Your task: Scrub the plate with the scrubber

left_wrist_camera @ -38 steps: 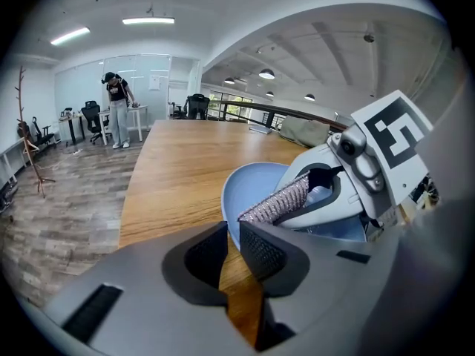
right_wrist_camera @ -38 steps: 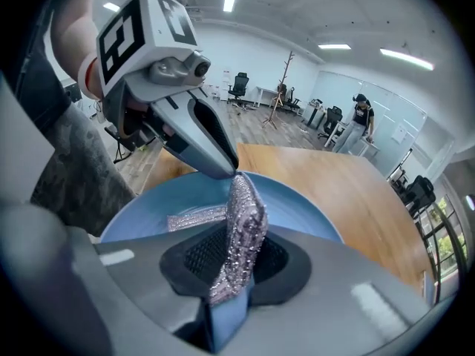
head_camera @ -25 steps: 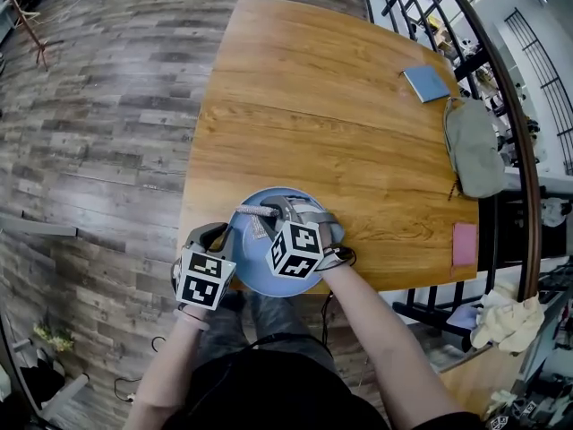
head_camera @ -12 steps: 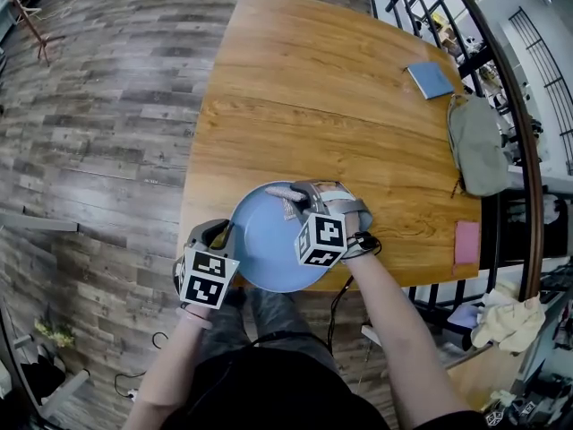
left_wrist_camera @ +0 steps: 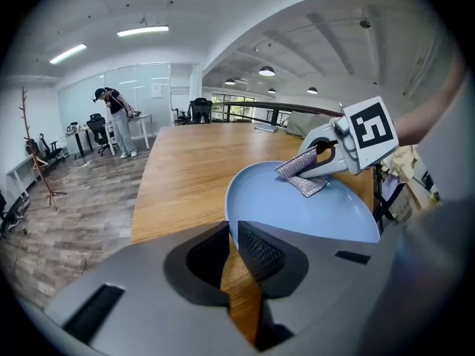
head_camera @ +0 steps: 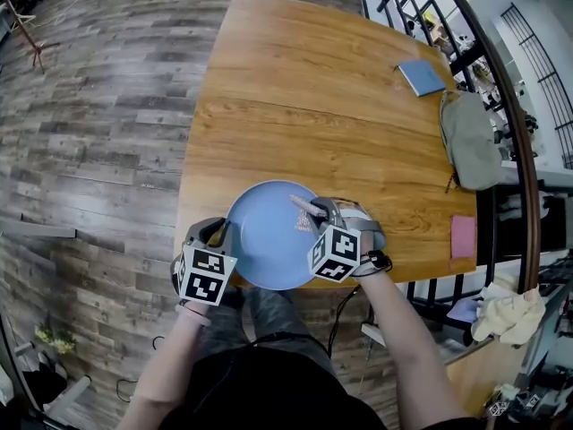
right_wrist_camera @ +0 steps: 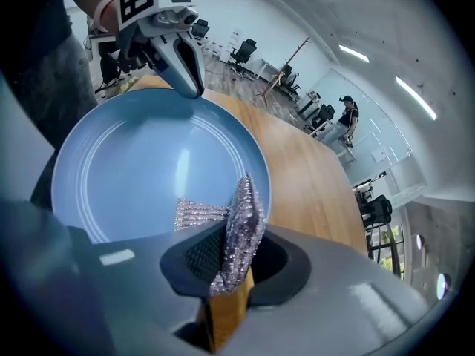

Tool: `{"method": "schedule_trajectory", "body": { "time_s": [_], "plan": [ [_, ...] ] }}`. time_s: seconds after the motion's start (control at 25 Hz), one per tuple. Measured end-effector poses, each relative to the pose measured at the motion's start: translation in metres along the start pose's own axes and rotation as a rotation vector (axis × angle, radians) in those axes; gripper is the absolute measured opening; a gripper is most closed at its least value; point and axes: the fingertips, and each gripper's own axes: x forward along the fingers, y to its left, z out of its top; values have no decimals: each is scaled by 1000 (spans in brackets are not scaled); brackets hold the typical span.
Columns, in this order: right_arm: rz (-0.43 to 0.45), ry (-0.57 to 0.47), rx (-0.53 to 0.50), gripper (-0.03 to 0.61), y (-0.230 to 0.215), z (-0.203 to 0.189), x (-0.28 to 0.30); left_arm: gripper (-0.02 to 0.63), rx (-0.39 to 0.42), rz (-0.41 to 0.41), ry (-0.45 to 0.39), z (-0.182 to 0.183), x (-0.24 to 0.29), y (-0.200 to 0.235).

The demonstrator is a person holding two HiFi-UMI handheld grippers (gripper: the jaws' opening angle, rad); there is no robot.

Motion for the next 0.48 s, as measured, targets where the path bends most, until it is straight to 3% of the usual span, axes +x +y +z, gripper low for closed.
{"method": "schedule_trajectory", "body": {
  "time_s": [0.32,0.48],
  "plan": [
    [66,50,77,66,25,-12,-21,31,14,-7,-4,7,8,1],
    [41,47,92,64,30,-14,-24,31,-10,-41,-48,11,7,0]
  ]
}}
